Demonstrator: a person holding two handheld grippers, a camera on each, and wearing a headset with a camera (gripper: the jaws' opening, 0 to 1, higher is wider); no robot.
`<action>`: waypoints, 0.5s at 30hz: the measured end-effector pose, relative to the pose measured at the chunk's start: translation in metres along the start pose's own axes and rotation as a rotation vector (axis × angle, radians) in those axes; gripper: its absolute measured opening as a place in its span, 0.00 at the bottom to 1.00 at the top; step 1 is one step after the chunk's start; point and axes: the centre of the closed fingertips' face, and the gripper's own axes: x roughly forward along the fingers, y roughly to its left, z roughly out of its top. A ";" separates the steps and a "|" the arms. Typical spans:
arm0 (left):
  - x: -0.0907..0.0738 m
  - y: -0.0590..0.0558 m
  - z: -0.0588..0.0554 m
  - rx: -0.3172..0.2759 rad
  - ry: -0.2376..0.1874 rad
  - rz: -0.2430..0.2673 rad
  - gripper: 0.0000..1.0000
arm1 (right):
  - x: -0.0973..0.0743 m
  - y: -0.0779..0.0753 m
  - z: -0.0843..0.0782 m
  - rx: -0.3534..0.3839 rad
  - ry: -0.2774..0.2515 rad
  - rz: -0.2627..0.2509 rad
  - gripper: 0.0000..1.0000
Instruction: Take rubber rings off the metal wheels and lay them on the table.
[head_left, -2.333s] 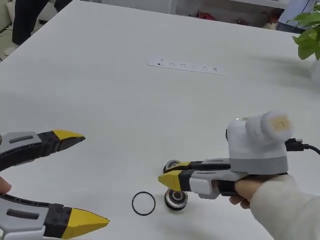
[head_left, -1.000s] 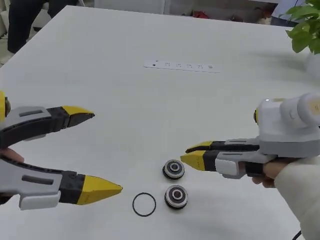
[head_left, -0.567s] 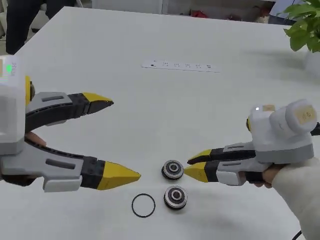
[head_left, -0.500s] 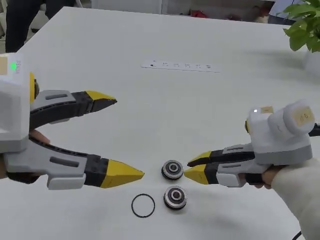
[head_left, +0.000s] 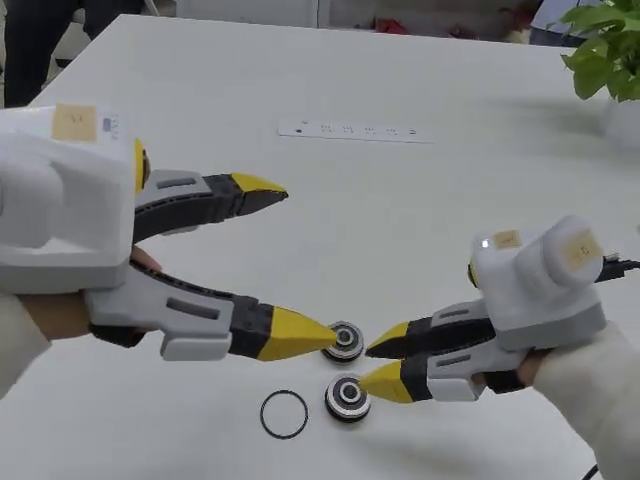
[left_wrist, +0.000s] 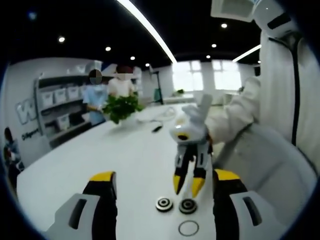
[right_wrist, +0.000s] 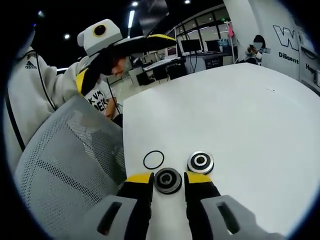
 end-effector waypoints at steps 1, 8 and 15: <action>0.004 -0.001 0.000 0.005 -0.007 -0.004 0.79 | 0.000 0.000 -0.001 -0.001 0.004 0.001 0.24; 0.025 -0.009 -0.012 0.009 -0.013 -0.029 0.77 | 0.004 -0.001 -0.011 -0.013 0.037 0.006 0.30; 0.037 -0.020 -0.047 -0.031 0.029 -0.050 0.72 | 0.007 0.001 -0.015 -0.020 0.057 0.014 0.33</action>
